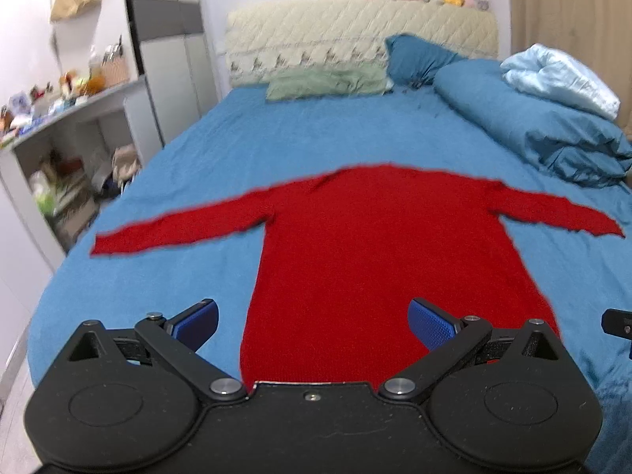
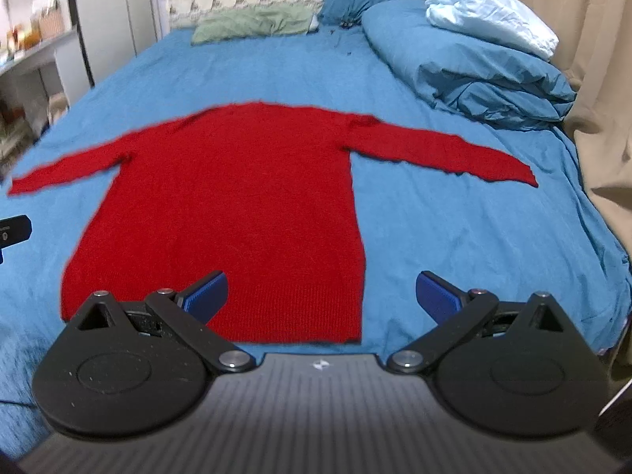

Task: Fold small clothes
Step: 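Grasp the sweater sleeve cuff with the right gripper and lift it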

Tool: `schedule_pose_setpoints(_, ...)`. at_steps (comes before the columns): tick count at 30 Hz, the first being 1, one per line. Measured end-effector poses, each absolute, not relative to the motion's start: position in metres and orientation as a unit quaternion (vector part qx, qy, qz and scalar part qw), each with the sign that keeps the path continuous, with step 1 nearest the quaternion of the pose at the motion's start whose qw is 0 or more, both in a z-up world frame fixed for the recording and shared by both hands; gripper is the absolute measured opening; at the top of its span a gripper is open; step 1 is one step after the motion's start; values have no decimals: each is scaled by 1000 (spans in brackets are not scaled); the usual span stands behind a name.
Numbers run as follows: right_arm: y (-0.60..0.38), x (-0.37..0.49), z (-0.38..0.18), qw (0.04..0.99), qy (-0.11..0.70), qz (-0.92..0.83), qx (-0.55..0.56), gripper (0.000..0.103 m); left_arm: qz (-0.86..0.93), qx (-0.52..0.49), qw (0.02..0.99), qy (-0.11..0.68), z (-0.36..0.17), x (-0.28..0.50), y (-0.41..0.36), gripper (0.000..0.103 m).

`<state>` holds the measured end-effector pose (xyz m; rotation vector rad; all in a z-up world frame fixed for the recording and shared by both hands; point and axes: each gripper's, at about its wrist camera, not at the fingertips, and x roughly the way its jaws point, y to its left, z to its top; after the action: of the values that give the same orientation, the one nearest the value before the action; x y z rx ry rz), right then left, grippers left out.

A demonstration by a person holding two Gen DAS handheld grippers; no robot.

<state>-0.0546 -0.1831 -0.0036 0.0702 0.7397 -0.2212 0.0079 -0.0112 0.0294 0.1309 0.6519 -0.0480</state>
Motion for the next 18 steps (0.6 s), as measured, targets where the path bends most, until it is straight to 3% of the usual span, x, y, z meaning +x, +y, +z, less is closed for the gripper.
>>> schedule_pose_setpoints(10, -304, -11, 34, 934, 283, -191, 100, 103, -109, 76, 969, 210, 106, 96, -75, 103)
schedule_pose_setpoints(18, -414, 48, -27, 916, 258, -244, 189, 103, -175, 68, 944, 273, 69, 225, -154, 103)
